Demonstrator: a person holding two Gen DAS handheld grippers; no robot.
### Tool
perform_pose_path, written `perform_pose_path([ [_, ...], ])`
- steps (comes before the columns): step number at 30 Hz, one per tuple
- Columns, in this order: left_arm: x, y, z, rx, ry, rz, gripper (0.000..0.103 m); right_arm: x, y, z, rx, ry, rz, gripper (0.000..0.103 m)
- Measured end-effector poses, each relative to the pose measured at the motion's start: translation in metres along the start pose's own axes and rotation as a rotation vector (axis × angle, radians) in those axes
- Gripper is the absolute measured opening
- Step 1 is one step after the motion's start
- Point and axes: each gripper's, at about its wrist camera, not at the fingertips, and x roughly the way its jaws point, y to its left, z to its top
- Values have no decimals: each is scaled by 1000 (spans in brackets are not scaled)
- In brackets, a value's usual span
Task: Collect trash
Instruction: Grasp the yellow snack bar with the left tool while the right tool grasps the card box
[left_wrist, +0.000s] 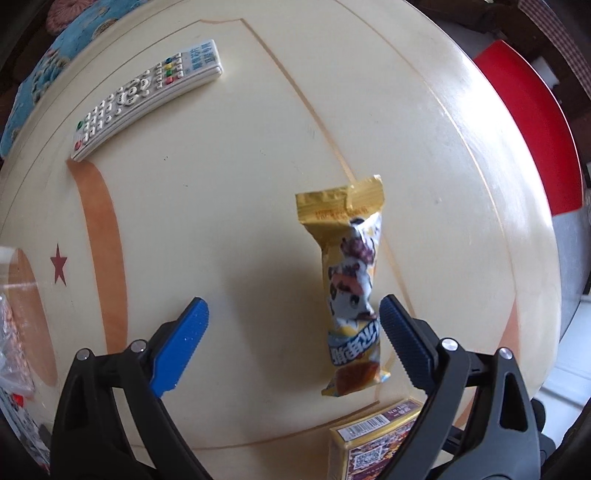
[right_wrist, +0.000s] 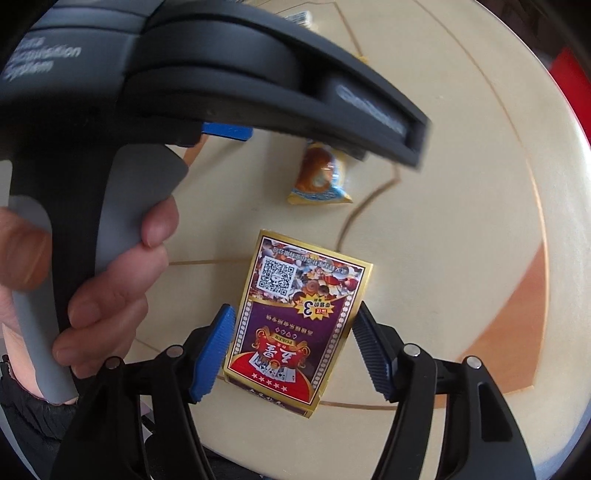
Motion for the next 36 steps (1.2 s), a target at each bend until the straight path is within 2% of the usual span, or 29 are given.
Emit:
perform_pose_path([
  [4, -1, 1, 10, 11, -15, 1, 70, -9, -22, -6, 6, -8, -50, 62],
  [5, -2, -9, 12, 14, -14, 0, 65, -11, -27, -7, 9, -12, -63, 39],
  [6, -3, -12, 16, 9, -12, 1, 63, -15, -33, -7, 18, -13, -40, 29],
  [7, -4, -17, 16, -3, -10, 2, 59, -18, -39, -7, 34, -5, -27, 24],
  [8, -7, -25, 13, -6, -13, 4, 53, -24, -47, -6, 52, -6, -12, 13],
  [9, -12, -35, 4, -3, -15, 3, 51, -28, -52, -6, 51, -13, -19, 8],
  [11, -15, -48, 2, -3, -17, 4, 39, -32, -57, -5, 31, -14, -42, 8],
  [13, -16, -56, 4, -7, -13, 7, 34, -33, -66, -3, 73, 6, -11, 8],
  [16, -16, -61, 7, -26, -2, 1, 33, -32, -75, -2, 146, 16, 92, 10],
  [17, -16, -62, 8, -16, -2, 5, 33, -33, -72, -4, 141, 3, 85, 17],
  [18, -18, -61, 9, -10, 0, 1, 34, -33, -69, -5, 133, -6, 73, 40],
  [19, -17, -59, 8, -4, 11, -35, 48, -33, -62, -10, 113, -25, 44, 57],
  [20, -15, -58, 5, 8, 20, -60, 52, -35, -58, -12, 108, -46, 14, 81],
  [22, -11, -61, -3, 55, 25, -45, 57, -33, -58, -18, 125, -78, 14, 80],
  [23, -9, -70, -4, 99, 30, -14, 58, -30, -60, -19, 143, -65, 24, 81],
  [24, -9, -76, -3, 131, 29, 1, 55, -26, -59, -24, 151, -57, 28, 81],
  [27, -8, -81, -1, 138, 55, -41, 57, -23, -45, -34, 99, -84, -1, 81],
  [29, -8, -80, 1, 126, 65, -83, 58, -17, -29, -37, 50, -92, -67, 84],
  [30, -7, -81, 0, 131, 66, -83, 58, -13, -20, -36, 20, -88, -108, 89],
  [32, -4, -92, -3, 159, 64, -50, 58, -6, -4, -36, -43, -97, -212, 90],
  [34, 0, -105, -9, 205, 53, -11, 58, -6, 0, -43, -66, -140, -249, 90],
  [36, 0, -111, -11, 227, 45, -15, 58, -5, 5, -50, -131, -154, -306, 83],
])
